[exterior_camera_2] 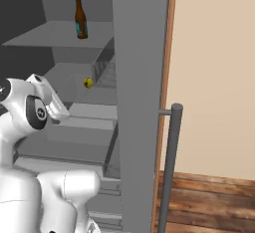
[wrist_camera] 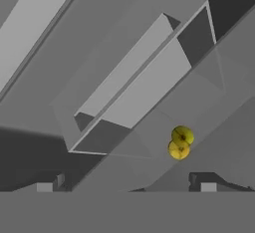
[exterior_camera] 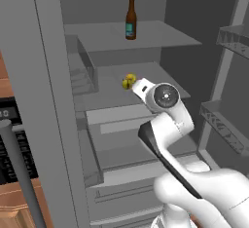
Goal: Place the beer on the top shelf of the fridge to keep it out of children's reach, and place the lemon and pear on lower shelves for easy access.
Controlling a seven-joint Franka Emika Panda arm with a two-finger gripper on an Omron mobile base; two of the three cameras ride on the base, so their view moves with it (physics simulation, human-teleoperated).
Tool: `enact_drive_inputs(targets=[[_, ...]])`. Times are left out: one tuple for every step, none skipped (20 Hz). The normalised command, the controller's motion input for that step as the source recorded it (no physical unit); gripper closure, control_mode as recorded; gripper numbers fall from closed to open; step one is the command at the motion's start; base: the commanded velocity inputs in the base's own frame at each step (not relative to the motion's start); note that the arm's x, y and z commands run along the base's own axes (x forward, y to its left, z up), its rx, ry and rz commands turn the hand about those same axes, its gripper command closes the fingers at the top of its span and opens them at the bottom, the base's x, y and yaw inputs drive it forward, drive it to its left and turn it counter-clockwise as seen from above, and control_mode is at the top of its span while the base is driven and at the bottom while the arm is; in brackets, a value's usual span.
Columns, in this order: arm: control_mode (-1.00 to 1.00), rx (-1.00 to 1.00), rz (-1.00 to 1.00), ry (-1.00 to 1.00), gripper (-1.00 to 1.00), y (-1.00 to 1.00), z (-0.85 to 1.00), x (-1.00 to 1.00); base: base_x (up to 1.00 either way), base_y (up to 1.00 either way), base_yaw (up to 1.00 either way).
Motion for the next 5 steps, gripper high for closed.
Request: enact_drive_inputs(targets=[[-1.0,0.09,0.0,-0.05,-1.0,-0.3,0.18,-1.0,0.0,0.0,0.0],[-1.0,0.1,0.0,-0.06,-1.0,-0.33,0.15,-1.0,0.0,0.0,0.0],[-1.0,0.1,0.0,-0.08,-1.0,-0.33,0.13,-1.0,0.0,0.0,0.0],[-1.0,0.11,0.0,-0.09,-1.0,-0.34,0.11,-1.0,0.0,0.0,0.0],[-1.0,0.14,0.0,-0.13,-1.0,-0.39,0.06,-1.0,0.0,0.0,0.0]])
